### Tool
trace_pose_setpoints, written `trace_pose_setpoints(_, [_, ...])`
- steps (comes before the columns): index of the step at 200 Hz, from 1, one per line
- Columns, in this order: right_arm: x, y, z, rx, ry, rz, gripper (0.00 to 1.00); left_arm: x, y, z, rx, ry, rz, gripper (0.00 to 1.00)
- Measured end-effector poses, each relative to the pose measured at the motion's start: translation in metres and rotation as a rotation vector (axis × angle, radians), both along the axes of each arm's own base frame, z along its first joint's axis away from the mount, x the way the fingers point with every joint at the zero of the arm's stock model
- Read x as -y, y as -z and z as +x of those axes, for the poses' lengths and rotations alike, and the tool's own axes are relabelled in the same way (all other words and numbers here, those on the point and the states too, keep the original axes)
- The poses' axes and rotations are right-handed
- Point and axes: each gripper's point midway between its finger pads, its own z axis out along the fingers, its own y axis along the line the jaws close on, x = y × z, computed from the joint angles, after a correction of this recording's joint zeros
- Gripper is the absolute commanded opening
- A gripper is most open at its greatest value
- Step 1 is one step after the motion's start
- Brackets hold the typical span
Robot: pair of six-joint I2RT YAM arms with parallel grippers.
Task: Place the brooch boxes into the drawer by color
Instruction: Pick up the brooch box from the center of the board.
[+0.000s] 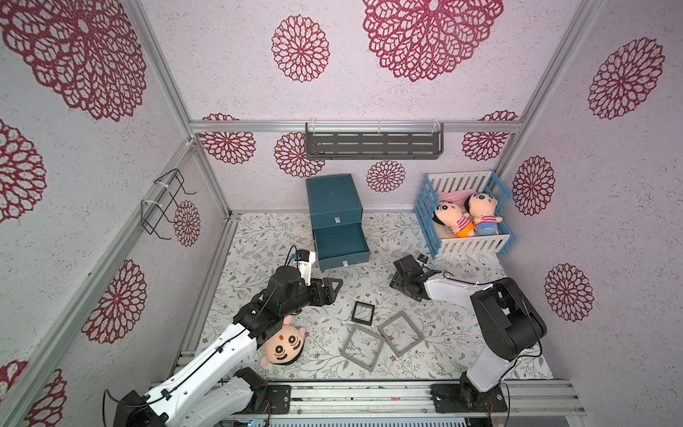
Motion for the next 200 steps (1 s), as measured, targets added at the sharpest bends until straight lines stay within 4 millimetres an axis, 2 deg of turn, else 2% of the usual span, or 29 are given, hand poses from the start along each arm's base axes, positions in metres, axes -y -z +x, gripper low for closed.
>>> trace_pose_setpoints(48, [-0.004, -0.003, -0.002, -0.013, -0.021, -0.018, 0.51, 0.0, 0.0, 0.001, -0.003, -0.005, 0.0, 0.85])
trace_pose_setpoints(82, [-0.012, -0.022, -0.002, -0.003, -0.077, -0.039, 0.49, -0.004, -0.001, 0.003, -0.008, -0.028, 0.005, 0.85])
trace_pose_setpoints(103, [-0.015, -0.048, -0.003, 0.03, -0.111, -0.037, 0.49, -0.008, -0.009, 0.006, -0.004, -0.053, 0.007, 0.85])
trace_pose_setpoints(141, [-0.03, -0.108, 0.003, 0.113, -0.203, -0.025, 0.48, -0.022, -0.024, 0.014, 0.006, -0.124, 0.033, 0.84])
trace_pose_setpoints(171, [-0.063, -0.148, 0.007, 0.15, -0.321, -0.013, 0.48, -0.037, -0.031, 0.02, 0.009, -0.19, 0.07, 0.84])
trace_pose_setpoints(200, [-0.112, -0.181, 0.014, 0.188, -0.441, -0.001, 0.48, -0.056, -0.03, 0.025, 0.003, -0.258, 0.125, 0.84])
